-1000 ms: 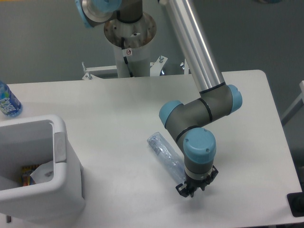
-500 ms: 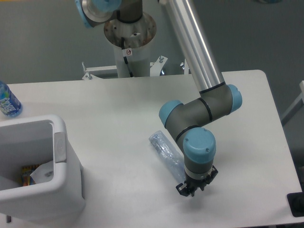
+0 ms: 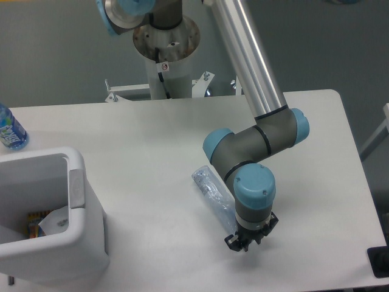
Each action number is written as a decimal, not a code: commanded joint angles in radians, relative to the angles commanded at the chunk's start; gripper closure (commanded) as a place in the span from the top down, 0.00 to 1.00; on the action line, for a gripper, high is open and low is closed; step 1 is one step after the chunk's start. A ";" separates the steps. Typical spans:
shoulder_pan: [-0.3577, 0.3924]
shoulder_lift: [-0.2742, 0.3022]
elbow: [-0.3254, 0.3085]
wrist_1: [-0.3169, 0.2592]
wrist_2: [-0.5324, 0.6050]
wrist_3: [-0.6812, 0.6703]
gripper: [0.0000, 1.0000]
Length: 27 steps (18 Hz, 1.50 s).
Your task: Place the trash in the trash can
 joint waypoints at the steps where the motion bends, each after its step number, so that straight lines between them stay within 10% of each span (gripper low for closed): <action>1: 0.000 0.003 0.000 0.000 0.000 0.000 0.22; 27: 0.006 0.106 -0.002 0.000 -0.031 0.021 0.03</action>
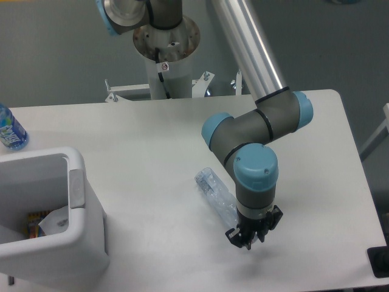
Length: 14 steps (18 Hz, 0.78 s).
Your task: Place the trash in the trash can
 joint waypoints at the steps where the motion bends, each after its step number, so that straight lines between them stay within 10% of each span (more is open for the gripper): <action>1: 0.000 0.005 0.000 0.000 0.000 0.009 0.03; 14: 0.000 0.087 0.002 0.002 0.000 0.071 0.03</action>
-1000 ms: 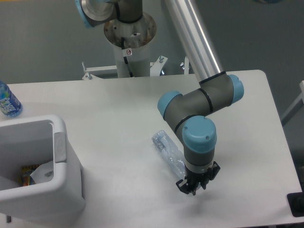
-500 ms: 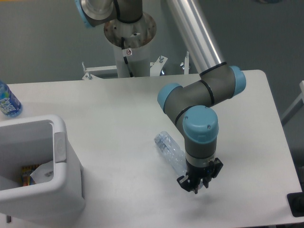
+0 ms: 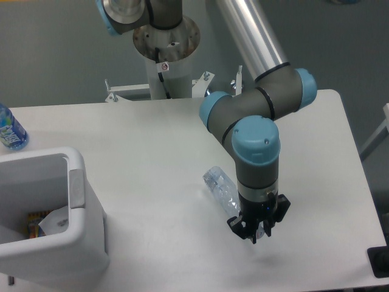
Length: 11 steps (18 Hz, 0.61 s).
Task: Place the trash in the trash can
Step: 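Close the gripper on the bottle's cap end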
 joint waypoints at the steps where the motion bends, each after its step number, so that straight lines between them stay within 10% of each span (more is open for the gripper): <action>1: 0.000 0.003 0.002 0.000 0.000 0.000 0.03; 11: 0.003 0.092 0.057 0.008 -0.126 0.005 0.03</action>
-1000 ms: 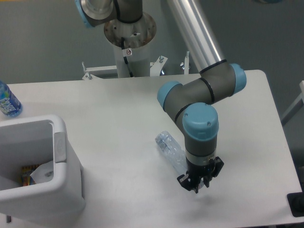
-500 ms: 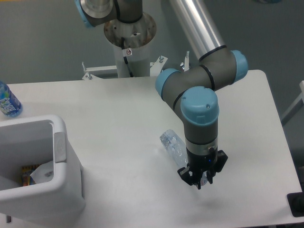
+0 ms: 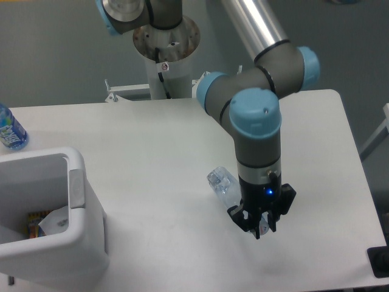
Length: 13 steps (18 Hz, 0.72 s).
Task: Place the trash in the trash can
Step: 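Close the gripper on the bottle's cap end, then lift the bottle and carry it over the white bin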
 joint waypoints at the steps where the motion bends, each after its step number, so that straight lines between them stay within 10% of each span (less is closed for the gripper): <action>1: 0.000 0.008 0.005 0.000 -0.006 -0.005 0.03; 13: 0.015 0.140 0.058 0.002 -0.244 -0.066 0.03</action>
